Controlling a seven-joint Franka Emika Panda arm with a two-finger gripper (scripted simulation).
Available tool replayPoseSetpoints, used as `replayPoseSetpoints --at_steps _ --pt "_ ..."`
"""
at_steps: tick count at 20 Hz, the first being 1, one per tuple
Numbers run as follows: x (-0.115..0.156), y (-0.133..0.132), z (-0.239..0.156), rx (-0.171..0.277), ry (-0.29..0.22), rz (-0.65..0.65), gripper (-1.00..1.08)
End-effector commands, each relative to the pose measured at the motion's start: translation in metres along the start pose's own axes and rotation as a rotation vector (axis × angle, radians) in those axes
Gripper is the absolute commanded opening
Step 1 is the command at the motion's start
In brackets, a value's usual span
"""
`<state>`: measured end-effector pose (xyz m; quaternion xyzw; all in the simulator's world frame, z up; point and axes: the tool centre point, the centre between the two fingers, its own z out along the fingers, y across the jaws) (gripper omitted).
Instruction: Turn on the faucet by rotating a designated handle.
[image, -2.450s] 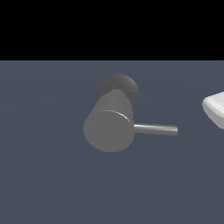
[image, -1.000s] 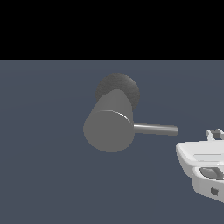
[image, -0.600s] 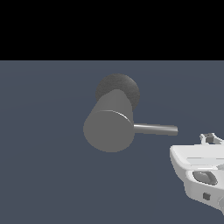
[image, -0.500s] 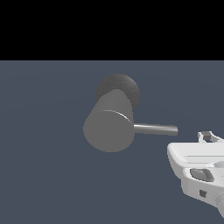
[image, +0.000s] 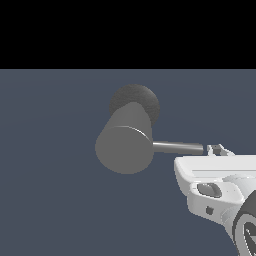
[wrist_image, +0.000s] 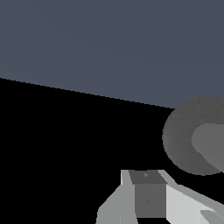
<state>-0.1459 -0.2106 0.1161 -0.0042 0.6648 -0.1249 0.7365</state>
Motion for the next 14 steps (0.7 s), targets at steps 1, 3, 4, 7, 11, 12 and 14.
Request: replayPoseSetpoints --at_steps 1,3,4,7,11,12,14 --pt "-0.001 0.006 0.001 -0.006 -0.002 0.023 -1.00" --pt "-0.003 0.010 0.001 -0.006 -0.007 0.045 -1.00" --pt "-0.003 0.012 0.001 -0.005 -0.008 0.055 -1.00" --pt "-0.002 0.017 0.001 -0.005 -0.006 0.078 -1.00" --pt "0.005 0.028 -0.003 -0.015 0.018 0.103 -1.00" --pt "0.008 0.032 -0.004 -0.019 0.028 0.110 -1.00" --pt "0.014 0.040 -0.008 -0.028 0.051 0.130 -1.00"
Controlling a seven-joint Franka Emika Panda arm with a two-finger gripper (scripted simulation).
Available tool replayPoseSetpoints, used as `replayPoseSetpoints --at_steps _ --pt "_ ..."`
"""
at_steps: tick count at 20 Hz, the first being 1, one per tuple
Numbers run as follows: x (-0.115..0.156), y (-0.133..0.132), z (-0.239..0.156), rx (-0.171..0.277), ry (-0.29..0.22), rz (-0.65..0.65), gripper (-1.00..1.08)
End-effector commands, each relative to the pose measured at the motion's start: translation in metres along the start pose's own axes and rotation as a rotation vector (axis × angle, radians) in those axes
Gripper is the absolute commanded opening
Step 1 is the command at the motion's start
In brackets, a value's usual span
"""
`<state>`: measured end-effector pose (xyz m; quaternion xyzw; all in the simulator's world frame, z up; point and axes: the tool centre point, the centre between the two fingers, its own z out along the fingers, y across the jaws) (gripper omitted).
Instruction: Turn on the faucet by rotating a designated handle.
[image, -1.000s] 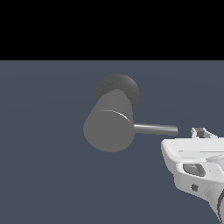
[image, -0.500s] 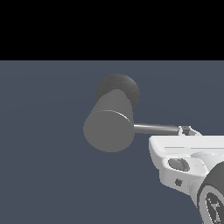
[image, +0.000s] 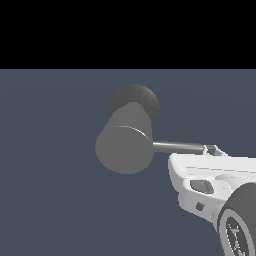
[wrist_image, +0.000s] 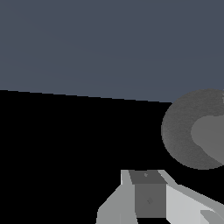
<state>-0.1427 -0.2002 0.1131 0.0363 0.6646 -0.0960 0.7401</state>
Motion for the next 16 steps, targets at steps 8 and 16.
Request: replayPoseSetpoints --at_steps 8,16 --pt "0.033 0.049 -0.021 -0.065 0.111 0.087 -1.00" --pt "0.023 0.047 -0.020 -0.065 0.111 0.087 -1.00"
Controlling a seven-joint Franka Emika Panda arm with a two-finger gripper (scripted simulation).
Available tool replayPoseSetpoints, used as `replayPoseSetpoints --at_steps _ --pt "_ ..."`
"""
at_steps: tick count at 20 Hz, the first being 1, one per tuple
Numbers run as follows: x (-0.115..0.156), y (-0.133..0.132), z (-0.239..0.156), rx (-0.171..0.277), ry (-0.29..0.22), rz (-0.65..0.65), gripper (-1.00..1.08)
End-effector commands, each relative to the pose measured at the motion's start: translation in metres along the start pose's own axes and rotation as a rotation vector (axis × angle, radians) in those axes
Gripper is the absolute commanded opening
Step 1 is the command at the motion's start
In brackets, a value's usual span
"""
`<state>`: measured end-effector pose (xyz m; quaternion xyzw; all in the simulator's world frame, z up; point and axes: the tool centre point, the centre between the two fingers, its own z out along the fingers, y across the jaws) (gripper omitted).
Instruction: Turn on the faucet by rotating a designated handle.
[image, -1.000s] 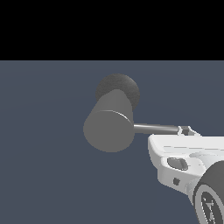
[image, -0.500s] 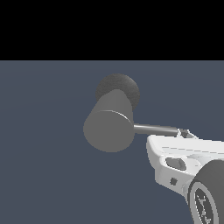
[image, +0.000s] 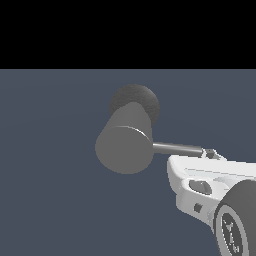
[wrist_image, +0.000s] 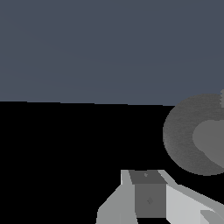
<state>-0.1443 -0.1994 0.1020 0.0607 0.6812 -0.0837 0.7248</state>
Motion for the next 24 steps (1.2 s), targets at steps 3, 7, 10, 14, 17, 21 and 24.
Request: replayPoseSetpoints --at_steps 3,7,10,14,17,21,24 --pt "0.005 0.044 -0.016 -0.083 0.063 0.038 -1.00" --pt "-0.008 0.042 -0.015 -0.083 0.063 0.038 -1.00" --pt "-0.018 0.041 -0.015 -0.083 0.064 0.038 -1.00" --pt "-0.031 0.039 -0.014 -0.083 0.064 0.038 -1.00" --pt "-0.037 0.038 -0.013 -0.083 0.064 0.038 -1.00" --pt "-0.024 0.031 -0.014 -0.070 0.097 0.032 -1.00" --pt "-0.035 0.035 -0.013 -0.072 0.093 0.033 -1.00"
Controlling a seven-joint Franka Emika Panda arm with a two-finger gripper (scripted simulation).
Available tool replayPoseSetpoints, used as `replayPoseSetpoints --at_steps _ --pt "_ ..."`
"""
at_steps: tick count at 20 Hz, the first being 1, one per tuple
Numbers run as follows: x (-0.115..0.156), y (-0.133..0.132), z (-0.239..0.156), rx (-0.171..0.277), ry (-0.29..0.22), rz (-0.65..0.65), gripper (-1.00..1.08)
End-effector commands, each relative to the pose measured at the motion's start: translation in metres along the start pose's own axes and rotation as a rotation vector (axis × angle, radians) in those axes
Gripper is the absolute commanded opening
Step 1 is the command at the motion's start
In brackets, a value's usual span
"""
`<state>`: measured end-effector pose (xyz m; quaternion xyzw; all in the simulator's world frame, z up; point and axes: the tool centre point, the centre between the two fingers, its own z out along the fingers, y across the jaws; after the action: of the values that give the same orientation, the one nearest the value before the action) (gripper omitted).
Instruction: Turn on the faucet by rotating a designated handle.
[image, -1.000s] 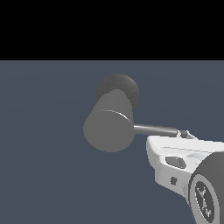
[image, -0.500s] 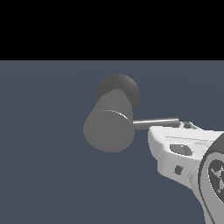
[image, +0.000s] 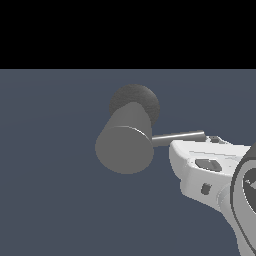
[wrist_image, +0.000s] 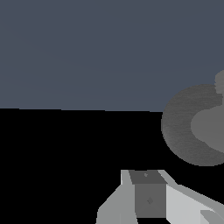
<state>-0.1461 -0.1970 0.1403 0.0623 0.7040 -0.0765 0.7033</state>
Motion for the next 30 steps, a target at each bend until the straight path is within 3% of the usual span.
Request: replayPoseSetpoints --at_steps 1,18,19,20,30 --pt "0.001 0.035 -0.013 -0.064 0.028 0.025 -1.00" --pt "-0.059 0.054 -0.014 -0.075 0.002 0.029 -1.00" --pt "-0.059 0.054 -0.014 -0.075 0.002 0.029 -1.00" --pt "-0.032 0.040 -0.017 -0.054 0.055 0.029 -1.00" --pt "-0.065 0.063 -0.017 -0.063 0.033 0.029 -1.00"
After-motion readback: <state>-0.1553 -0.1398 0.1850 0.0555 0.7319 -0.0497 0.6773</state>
